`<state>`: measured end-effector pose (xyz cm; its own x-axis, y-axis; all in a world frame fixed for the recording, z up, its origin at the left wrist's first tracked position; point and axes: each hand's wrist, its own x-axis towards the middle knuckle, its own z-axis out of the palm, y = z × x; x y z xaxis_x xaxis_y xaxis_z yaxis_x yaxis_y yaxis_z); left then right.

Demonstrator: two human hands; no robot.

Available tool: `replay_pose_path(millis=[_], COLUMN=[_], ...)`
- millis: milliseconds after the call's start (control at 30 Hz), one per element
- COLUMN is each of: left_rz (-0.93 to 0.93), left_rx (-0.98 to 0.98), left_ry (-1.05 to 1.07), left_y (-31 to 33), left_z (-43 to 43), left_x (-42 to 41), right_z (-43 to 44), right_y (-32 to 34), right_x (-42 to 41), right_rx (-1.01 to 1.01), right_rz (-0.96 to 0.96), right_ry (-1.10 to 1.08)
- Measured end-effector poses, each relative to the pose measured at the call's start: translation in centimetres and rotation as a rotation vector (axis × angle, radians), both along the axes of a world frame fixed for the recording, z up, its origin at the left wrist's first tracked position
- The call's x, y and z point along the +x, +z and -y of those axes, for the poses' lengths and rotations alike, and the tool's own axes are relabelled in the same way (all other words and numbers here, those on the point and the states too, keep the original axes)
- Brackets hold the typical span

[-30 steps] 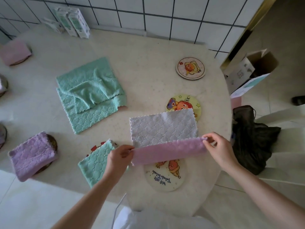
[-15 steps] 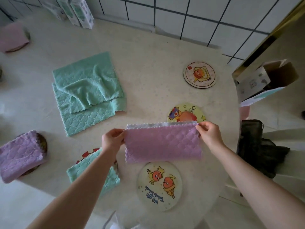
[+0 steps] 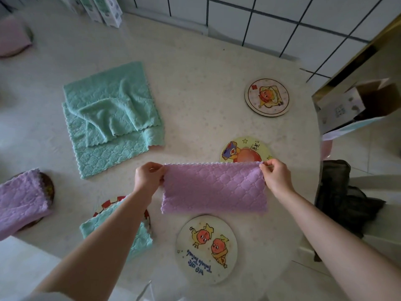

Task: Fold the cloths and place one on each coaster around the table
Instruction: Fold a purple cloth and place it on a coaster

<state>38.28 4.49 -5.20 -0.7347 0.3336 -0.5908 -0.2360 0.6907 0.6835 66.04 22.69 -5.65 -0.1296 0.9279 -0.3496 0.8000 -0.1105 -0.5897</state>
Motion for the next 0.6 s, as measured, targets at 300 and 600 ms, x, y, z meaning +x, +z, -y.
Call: replay_pose_path(millis=[300, 600], left_rz=[-0.123, -0.422], left_rx=[-0.139, -0.226], left_ry=[-0.055, -0.242], left_y=[-0.1, 1.2], left_z=[-1.3, -0.5], left_x=[0.2, 1.0], right_z=[-0.3, -0.2], right_y=[0.3, 1.8], right_x=[-0.5, 0.2], right_rx=[-0.004, 0.012], right_rz=[0.051, 0.062], right_ry=[0.018, 0.008])
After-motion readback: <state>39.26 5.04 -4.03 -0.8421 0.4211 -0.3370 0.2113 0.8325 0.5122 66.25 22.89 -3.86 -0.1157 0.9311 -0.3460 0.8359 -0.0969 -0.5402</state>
